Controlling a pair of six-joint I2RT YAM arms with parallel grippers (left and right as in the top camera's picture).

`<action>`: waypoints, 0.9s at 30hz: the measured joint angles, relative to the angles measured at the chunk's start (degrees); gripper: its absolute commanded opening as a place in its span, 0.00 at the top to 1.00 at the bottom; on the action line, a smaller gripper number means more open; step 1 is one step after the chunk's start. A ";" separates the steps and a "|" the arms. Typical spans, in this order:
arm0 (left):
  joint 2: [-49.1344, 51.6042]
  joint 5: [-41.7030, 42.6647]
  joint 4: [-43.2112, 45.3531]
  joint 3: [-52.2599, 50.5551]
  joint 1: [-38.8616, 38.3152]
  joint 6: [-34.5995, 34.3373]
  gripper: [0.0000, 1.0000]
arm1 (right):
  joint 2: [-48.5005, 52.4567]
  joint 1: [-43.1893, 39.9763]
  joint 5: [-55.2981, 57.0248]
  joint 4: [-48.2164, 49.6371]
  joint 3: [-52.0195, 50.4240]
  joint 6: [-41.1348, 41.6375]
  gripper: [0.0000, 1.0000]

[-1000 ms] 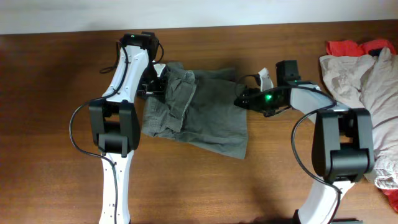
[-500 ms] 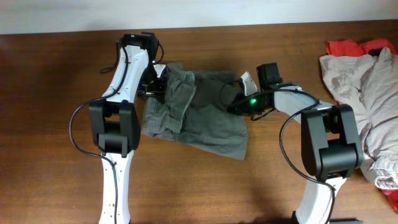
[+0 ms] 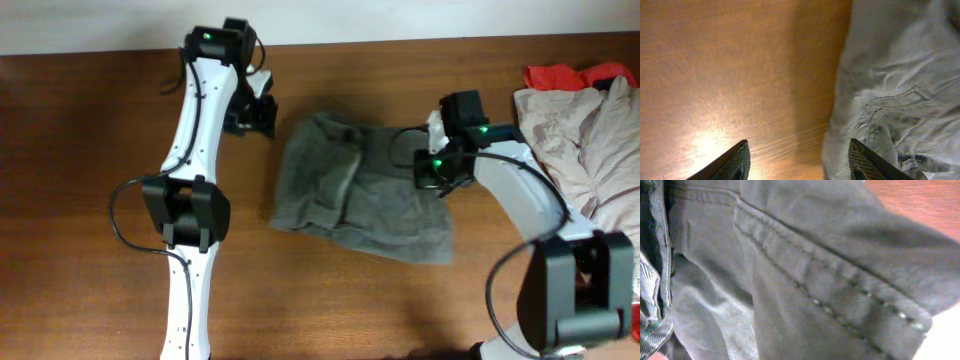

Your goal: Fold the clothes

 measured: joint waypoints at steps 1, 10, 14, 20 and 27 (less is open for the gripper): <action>-0.09 0.52 0.02 1.36 -0.02 0.00 0.37 | -0.76 0.00 2.19 -1.79 0.59 0.04 0.96; -3.08 2.60 0.28 3.43 0.59 0.00 0.37 | -1.44 0.17 11.04 -16.87 15.47 1.70 0.96; -7.21 2.64 0.48 3.82 1.97 0.00 0.35 | -1.60 2.29 10.91 -16.76 21.84 4.76 0.96; -13.33 2.67 0.11 5.38 3.08 0.00 0.35 | -0.42 10.43 10.69 -13.57 22.40 10.36 0.96; -13.90 2.84 -0.07 5.46 2.95 0.00 0.36 | 11.02 17.31 10.62 -9.31 22.47 17.22 0.93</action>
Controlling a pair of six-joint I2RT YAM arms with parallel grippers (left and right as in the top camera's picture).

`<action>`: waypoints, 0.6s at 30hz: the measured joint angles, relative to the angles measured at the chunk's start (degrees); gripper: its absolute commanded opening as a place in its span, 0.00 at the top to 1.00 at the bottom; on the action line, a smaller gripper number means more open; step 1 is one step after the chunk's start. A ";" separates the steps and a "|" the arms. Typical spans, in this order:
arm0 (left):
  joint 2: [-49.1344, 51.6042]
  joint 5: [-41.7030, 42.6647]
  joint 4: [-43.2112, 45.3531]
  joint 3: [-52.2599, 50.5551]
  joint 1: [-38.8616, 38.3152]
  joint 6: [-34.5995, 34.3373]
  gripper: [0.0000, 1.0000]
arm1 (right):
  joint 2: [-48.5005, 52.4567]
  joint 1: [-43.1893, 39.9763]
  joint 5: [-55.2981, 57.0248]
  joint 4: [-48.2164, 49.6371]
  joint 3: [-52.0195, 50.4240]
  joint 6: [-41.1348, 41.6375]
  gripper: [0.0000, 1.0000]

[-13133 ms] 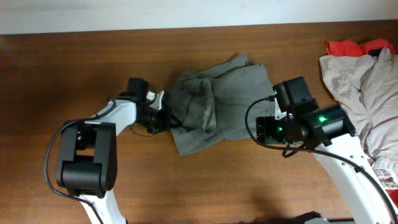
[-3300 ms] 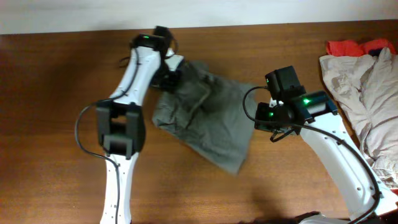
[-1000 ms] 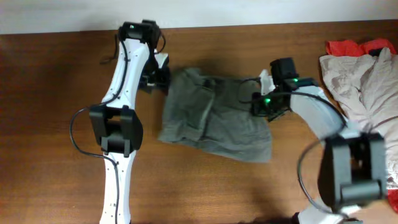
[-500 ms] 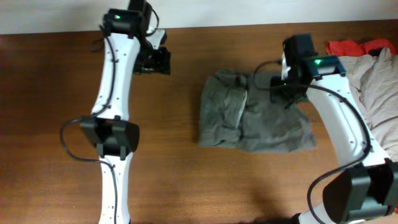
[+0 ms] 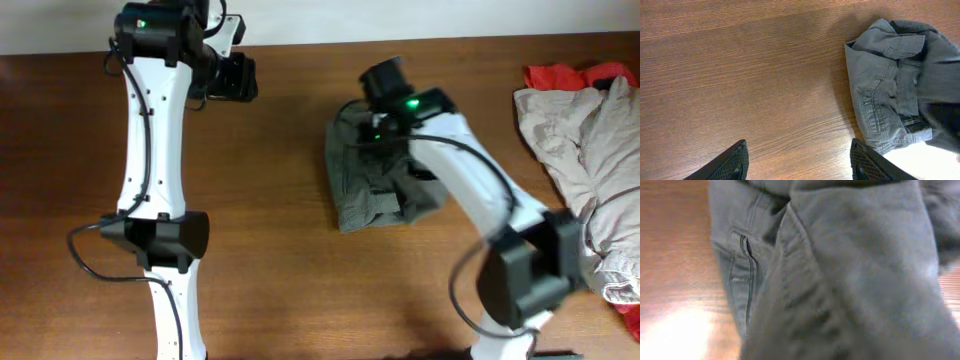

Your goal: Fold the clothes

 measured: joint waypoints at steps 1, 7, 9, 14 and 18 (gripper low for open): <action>0.00 0.00 0.00 0.00 0.00 0.00 0.35 | 1.22 0.42 -0.15 0.59 -0.02 0.81 0.90; 0.00 0.00 -0.02 -0.02 0.00 0.00 0.36 | 6.27 3.63 -1.95 4.96 -0.04 4.35 0.59; 0.00 0.00 0.00 -0.02 0.00 0.00 0.36 | 6.99 4.55 -2.54 5.75 -0.04 5.35 0.43; 0.00 0.00 -0.04 -0.02 0.00 0.00 0.36 | 8.87 5.97 -3.67 7.15 -0.02 7.15 0.40; 0.00 0.00 -0.04 -0.02 0.00 0.00 0.35 | 9.03 6.01 -4.26 7.72 -0.02 7.52 0.39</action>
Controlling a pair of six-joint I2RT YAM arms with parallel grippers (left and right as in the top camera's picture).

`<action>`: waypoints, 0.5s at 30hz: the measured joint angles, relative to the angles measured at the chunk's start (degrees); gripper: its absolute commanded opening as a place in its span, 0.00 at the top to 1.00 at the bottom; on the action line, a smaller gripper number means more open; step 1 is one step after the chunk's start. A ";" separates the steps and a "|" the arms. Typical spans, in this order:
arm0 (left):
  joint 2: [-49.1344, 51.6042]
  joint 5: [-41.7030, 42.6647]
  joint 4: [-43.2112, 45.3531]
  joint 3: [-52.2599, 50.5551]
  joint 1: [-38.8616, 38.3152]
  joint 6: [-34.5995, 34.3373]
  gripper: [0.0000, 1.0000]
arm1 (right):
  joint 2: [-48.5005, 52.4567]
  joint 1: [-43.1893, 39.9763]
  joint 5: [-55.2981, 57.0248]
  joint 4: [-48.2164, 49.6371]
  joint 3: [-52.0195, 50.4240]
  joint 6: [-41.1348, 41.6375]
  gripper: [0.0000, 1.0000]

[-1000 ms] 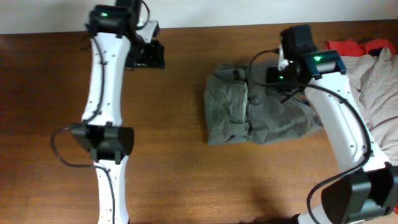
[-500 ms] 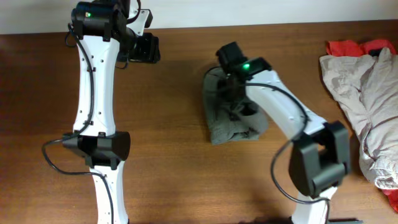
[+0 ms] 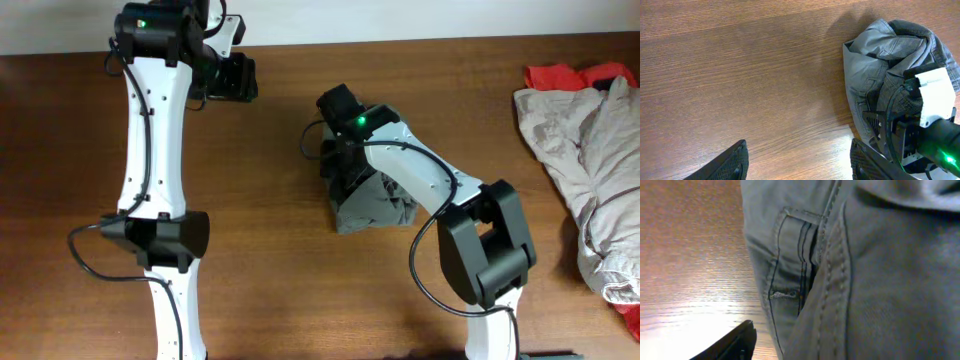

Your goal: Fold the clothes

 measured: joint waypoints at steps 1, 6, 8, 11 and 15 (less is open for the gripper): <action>0.00 -0.02 0.00 0.00 0.00 0.00 0.35 | -0.09 0.00 -0.15 0.24 0.00 -0.04 0.39; 0.00 -0.04 0.04 0.00 0.00 0.00 0.36 | -2.69 0.17 -1.01 0.55 0.00 -0.11 0.39; 0.00 -0.07 0.09 0.00 0.00 0.00 0.35 | -4.85 0.35 -1.14 0.63 0.00 -0.09 0.39; 0.00 -0.07 0.09 0.00 0.00 0.00 0.35 | -7.10 0.61 -1.16 0.76 0.04 -0.11 0.38; 0.00 -0.07 0.20 0.00 0.00 0.00 0.35 | -8.41 0.83 -1.09 0.48 0.26 -0.09 0.37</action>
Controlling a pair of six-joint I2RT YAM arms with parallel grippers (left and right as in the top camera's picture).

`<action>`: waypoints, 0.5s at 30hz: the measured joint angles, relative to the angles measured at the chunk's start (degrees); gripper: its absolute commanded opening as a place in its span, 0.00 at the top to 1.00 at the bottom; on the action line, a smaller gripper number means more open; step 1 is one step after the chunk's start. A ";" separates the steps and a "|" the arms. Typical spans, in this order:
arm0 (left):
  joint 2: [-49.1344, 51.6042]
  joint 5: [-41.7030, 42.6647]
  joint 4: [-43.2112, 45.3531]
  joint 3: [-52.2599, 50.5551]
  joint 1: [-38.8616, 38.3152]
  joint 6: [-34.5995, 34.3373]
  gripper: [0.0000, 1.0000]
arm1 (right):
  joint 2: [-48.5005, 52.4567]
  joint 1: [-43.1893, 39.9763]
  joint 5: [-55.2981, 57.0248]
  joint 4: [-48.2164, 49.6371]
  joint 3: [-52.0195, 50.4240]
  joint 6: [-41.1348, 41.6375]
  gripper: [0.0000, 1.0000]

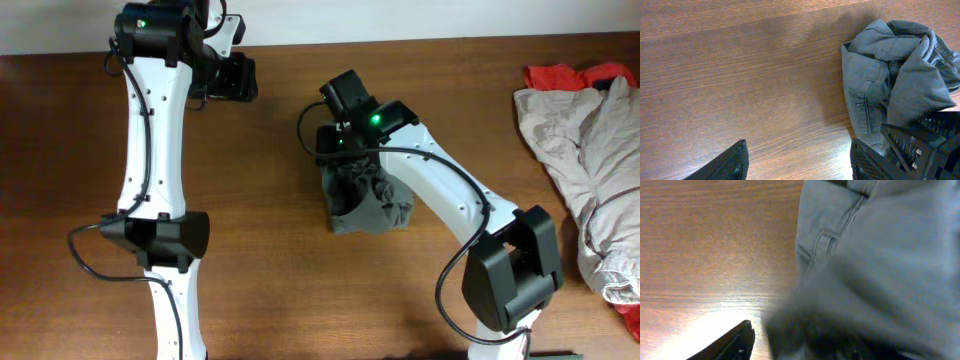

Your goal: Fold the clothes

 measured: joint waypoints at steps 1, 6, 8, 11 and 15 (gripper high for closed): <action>0.00 0.00 0.11 0.00 0.00 0.00 0.36 | 0.00 0.04 0.11 -0.24 0.00 0.00 0.38; 0.00 0.00 0.96 0.00 0.00 0.00 0.35 | 0.02 0.44 1.70 -0.55 0.00 0.02 0.35; 0.00 -0.02 1.03 0.00 0.00 0.00 0.35 | 0.02 0.55 1.64 0.37 0.00 -0.90 0.35; 0.00 -0.13 1.05 0.00 0.00 0.00 0.35 | 0.02 0.83 -0.33 3.43 0.02 -5.55 0.34; 0.00 -0.17 1.09 0.00 0.00 0.00 0.35 | 0.02 2.56 -2.23 5.07 0.04 -11.54 0.31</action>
